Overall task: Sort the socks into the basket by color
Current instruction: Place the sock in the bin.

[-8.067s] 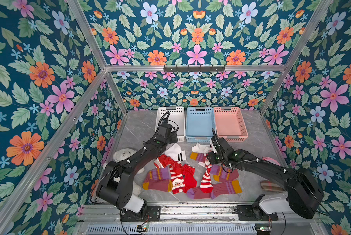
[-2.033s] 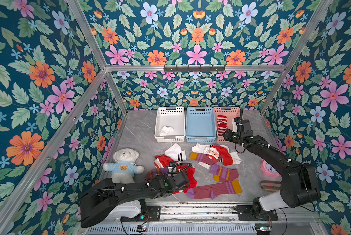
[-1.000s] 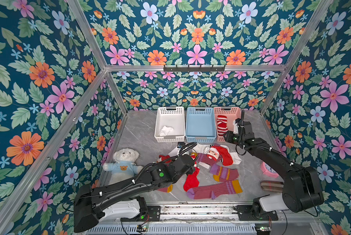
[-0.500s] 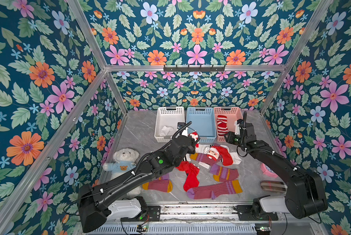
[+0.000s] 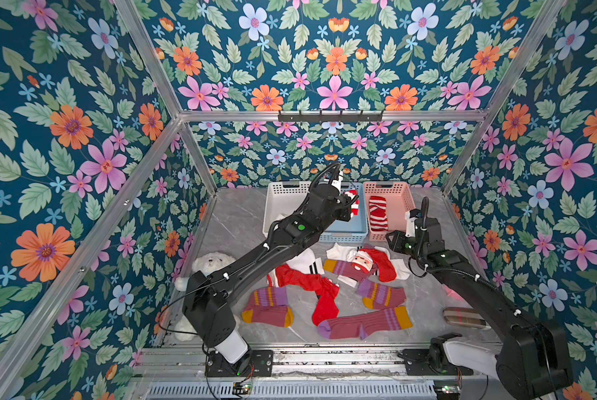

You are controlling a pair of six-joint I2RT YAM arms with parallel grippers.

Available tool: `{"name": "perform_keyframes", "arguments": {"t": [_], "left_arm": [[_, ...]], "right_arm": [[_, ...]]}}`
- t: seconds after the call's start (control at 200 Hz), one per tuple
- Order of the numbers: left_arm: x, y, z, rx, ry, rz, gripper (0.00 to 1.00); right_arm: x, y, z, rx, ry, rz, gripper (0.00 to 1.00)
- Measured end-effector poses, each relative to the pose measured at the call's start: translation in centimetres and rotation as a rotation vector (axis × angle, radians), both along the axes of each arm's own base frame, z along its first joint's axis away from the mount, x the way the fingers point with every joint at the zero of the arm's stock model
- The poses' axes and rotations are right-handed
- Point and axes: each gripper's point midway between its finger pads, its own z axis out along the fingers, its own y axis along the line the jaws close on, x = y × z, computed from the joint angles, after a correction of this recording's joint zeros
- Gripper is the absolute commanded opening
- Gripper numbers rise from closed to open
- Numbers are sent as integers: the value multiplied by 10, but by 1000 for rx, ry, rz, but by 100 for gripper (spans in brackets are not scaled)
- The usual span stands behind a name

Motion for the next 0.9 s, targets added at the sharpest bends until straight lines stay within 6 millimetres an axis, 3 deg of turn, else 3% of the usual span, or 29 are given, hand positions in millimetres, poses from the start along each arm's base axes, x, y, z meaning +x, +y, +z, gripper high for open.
{"name": "perform_keyframes", "arguments": {"t": [0.205,0.37,0.56,0.865,0.9], "left_arm": [[35,-42,11,-21,-55,-88,0],[58,-79,6,-38,-91,-167,0],[81,-111,-22,-70,-119,-220,0],[96,-150,-92,-184,-56,-319,0],[96,-152,-98,-196,-43,-323,11]], "right_arm": [[-12,-5,6,-12,-12,-8,45],[-22,-9,8,-25,-16,-8,46],[-31,-14,9,-36,-15,-21,46],[-42,-18,8,-40,-8,-24,47],[-43,-18,8,-40,-8,-24,47]]}}
